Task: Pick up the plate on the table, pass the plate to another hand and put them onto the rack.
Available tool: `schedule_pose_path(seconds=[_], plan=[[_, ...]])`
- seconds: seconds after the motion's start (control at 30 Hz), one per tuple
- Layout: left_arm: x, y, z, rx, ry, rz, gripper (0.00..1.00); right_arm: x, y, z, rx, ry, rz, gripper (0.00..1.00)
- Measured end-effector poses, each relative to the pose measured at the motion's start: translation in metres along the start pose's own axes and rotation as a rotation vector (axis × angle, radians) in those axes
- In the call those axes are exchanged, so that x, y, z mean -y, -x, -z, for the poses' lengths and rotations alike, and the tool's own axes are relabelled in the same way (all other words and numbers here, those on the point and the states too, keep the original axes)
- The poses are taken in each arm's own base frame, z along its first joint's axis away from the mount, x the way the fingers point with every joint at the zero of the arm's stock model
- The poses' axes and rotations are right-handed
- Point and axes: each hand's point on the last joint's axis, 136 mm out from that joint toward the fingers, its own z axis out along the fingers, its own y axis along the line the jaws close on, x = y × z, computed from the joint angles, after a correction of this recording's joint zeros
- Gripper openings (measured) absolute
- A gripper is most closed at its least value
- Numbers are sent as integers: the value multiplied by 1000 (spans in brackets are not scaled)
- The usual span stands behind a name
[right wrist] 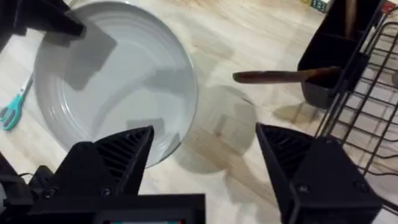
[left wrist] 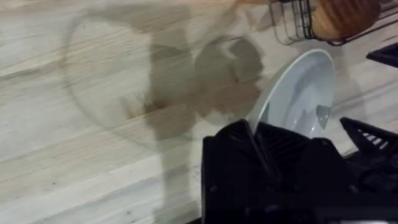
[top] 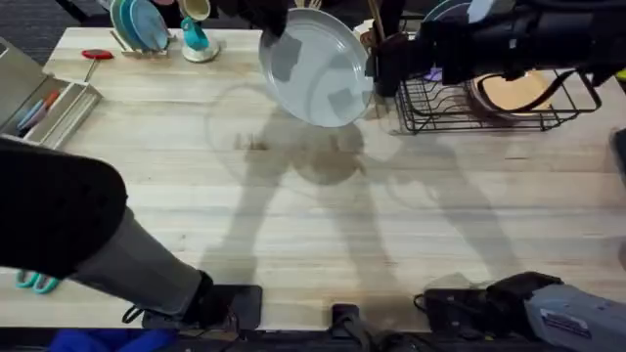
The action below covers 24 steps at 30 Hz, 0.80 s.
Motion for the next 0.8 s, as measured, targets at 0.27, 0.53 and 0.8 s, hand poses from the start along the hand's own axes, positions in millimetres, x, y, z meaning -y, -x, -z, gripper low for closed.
schedule_pose_path(seconds=[0.27, 0.53, 0.8], plan=[[11, -4, -2, -14, -12, -26, 42, 1, -9, 0, -34, -4, -124, 995], [12, -4, -2, -17, -14, -27, 42, 6, -9, -3, -28, -46, -353, 995], [12, -4, -2, -16, -14, -28, 42, -1, -24, -29, -107, -48, -498, 992]])
